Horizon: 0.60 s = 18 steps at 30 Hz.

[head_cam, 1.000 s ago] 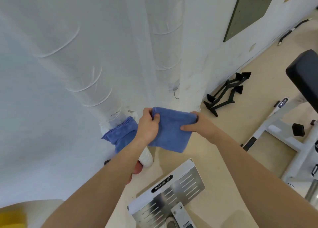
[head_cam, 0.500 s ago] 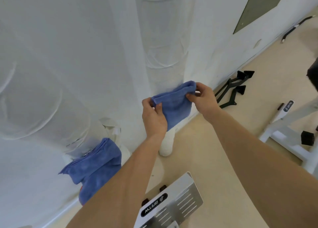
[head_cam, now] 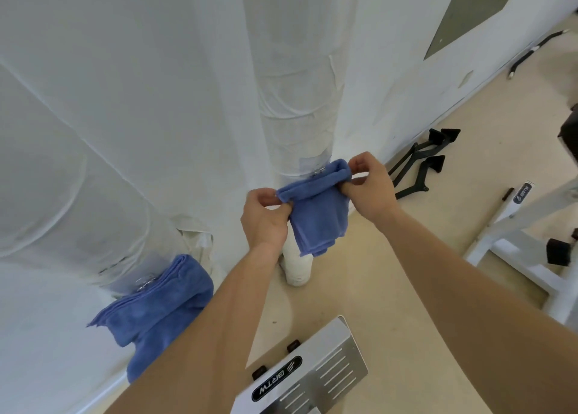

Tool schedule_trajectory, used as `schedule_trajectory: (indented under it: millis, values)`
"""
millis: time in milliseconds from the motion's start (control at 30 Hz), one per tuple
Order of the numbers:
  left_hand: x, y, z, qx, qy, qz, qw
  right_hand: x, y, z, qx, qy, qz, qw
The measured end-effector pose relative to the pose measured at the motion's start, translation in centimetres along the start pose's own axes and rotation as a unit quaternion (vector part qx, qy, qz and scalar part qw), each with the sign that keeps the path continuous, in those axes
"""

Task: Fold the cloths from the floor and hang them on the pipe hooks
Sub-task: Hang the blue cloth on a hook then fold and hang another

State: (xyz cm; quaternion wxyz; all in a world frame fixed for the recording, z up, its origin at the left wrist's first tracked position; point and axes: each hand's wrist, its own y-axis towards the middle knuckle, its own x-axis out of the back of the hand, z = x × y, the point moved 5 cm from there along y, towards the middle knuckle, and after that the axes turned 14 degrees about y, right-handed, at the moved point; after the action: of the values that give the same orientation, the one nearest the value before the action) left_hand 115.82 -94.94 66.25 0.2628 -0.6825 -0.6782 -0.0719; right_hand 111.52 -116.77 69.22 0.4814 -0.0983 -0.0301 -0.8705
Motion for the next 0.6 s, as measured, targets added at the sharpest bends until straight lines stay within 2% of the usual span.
schedule_trajectory:
  millis: [167, 267, 367, 533, 600]
  values:
    - [1.2, -2.9, -2.7, -0.12, 0.048, -0.034, 0.991, 0.4, -0.9, 0.8, -0.005, 0.009, 0.058, 0.998]
    - [0.7, -3.5, -3.9, -0.151, 0.079, -0.029, 0.985, 0.0, -0.5, 1.1, 0.011, -0.041, 0.039, 0.998]
    - [-0.2, -2.4, -3.8, -0.131, 0.112, -0.03, 0.985, -0.7, 0.3, 1.0, 0.004, -0.081, 0.003, 0.997]
    - [-1.4, -0.2, -2.0, -0.078, 0.175, -0.019, 0.981, -1.0, 1.3, -0.7, -0.093, -0.082, 0.01, 0.992]
    - [-1.2, -0.3, -2.0, -0.072, 0.204, -0.017, 0.976, -0.8, 1.3, -0.2, -0.077, -0.099, -0.001, 0.992]
